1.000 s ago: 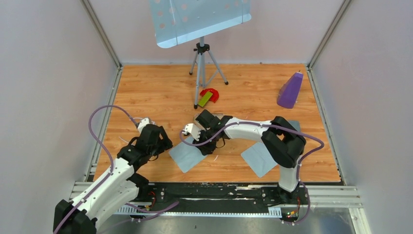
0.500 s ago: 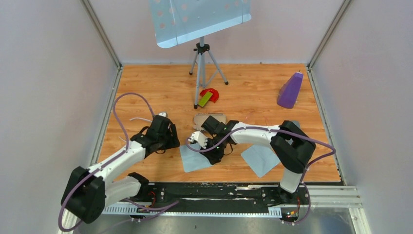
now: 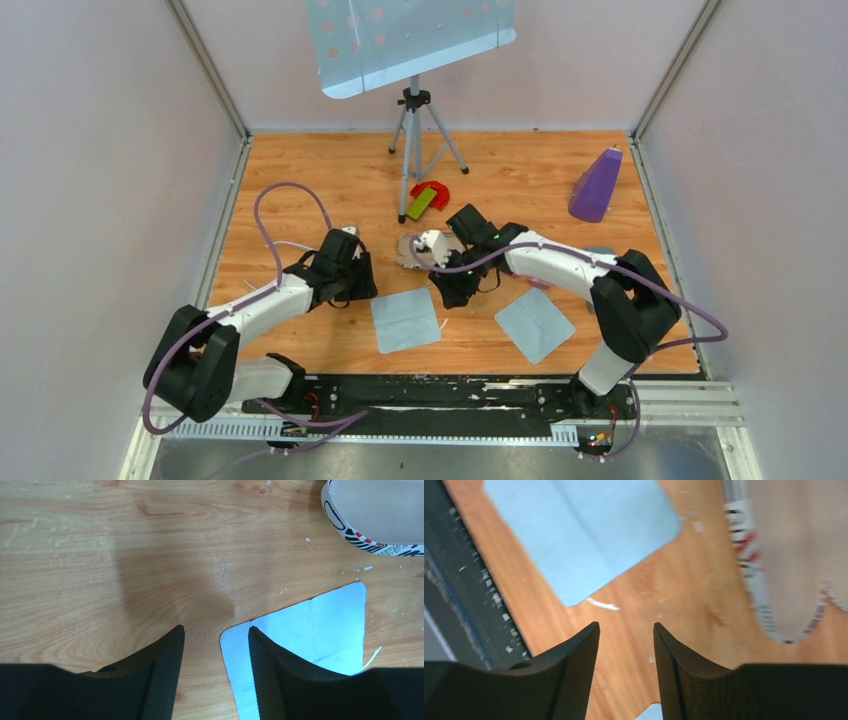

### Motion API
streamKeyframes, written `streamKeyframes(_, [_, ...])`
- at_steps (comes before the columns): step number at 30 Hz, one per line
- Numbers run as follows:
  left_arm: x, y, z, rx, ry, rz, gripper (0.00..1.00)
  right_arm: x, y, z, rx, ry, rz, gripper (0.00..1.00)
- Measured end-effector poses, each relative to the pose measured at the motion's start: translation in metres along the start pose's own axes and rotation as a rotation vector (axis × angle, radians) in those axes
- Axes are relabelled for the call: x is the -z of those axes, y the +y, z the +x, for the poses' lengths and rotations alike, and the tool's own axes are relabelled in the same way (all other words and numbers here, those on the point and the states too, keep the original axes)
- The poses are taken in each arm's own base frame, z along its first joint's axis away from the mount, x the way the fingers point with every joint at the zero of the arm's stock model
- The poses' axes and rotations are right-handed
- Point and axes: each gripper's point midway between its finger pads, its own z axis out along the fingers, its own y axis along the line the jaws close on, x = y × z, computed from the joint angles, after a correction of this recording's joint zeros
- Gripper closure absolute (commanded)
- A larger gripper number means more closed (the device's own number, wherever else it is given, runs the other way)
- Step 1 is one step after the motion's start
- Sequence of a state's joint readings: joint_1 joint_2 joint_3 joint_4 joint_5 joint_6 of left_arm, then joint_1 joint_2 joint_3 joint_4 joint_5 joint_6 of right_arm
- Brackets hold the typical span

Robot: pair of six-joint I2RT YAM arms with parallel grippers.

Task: Organize the sunglasses
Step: Fold the glasses cleaning cloth at the center of the board.

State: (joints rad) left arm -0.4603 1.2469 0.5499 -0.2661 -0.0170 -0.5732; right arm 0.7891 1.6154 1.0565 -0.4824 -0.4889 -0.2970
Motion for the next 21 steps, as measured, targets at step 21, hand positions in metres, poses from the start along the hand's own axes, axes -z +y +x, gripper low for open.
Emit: streamKeyframes(21, [-0.003, -0.012, 0.010, -0.073, 0.062, 0.014, 0.54, -0.031, -0.057, -0.023, -0.117, -0.064, 0.082, 0.47])
